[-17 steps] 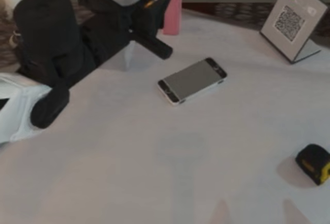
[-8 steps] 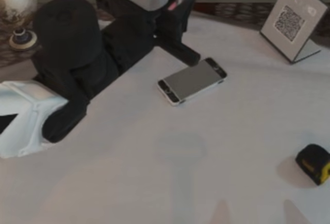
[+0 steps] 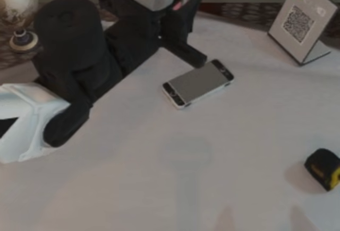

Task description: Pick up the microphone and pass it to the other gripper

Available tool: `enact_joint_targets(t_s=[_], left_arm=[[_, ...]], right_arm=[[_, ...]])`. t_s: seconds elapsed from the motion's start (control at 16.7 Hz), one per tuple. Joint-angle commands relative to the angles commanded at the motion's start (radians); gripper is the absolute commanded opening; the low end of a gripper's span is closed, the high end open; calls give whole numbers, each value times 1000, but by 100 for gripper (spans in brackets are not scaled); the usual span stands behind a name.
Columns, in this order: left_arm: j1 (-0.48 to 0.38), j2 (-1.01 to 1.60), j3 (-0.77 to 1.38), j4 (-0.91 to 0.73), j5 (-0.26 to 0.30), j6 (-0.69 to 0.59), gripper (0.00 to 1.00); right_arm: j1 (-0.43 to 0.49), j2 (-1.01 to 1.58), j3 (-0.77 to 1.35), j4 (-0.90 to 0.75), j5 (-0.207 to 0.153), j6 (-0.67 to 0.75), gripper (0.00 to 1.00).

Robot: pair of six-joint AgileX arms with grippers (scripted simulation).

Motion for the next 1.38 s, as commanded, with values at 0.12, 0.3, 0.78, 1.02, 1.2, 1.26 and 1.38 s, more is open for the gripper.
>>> enact_joint_targets(t_s=[0.12,0.3,0.78,1.02,1.2,1.26,1.38], left_arm=[[0,0,0,0,0,0,0],[0,0,0,0,0,0,0],[0,0,0,0,0,0,0],[0,0,0,0,0,0,0],[0,0,0,0,0,0,0],[0,0,0,0,0,0,0],[0,0,0,0,0,0,0]], right_arm=[[43,54,41,15,2,1,100],[149,214,151,58,12,5,100],[514,836,568,250,39,27,100],[653,1062,720,315,50,30,100],[704,1141,768,332,55,31,100],[708,1147,772,332,55,31,100],[708,1147,772,332,55,31,100]])
